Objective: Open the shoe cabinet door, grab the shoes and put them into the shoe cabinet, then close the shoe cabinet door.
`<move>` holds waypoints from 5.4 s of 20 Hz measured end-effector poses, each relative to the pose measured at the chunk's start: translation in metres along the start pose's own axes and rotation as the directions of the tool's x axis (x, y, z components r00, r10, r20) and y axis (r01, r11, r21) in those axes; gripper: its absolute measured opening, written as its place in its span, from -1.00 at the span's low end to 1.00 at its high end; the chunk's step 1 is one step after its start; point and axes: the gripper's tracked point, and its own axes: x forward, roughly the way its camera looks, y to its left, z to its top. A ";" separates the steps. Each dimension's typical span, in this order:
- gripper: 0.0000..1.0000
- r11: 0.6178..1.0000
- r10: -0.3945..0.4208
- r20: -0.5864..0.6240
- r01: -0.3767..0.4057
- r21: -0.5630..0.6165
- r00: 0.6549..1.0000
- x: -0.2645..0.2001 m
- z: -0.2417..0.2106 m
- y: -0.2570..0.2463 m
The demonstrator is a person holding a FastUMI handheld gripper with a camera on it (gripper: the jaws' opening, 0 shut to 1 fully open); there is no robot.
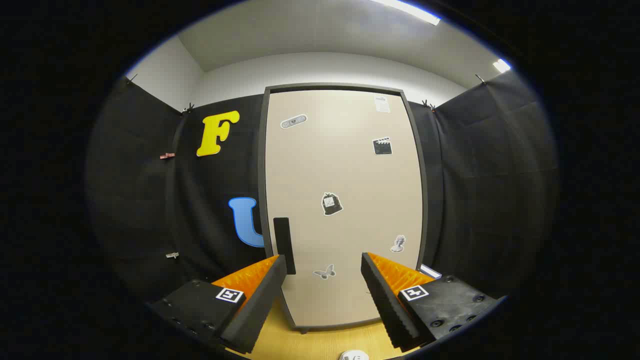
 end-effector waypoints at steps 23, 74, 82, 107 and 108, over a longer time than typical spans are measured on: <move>0.93 0.999 0.041 -0.021 -0.041 0.000 0.999 0.052 -0.021 0.036; -0.53 0.986 0.165 -0.110 -0.162 0.041 0.980 0.044 -0.056 0.029; -0.53 0.976 0.217 -0.123 -0.212 0.052 0.968 0.002 -0.049 -0.009; -0.57 0.999 -0.025 -0.097 0.029 0.040 0.995 -0.084 -0.014 -0.173; -0.57 0.998 -0.054 -0.091 0.056 0.026 0.994 -0.092 -0.010 -0.182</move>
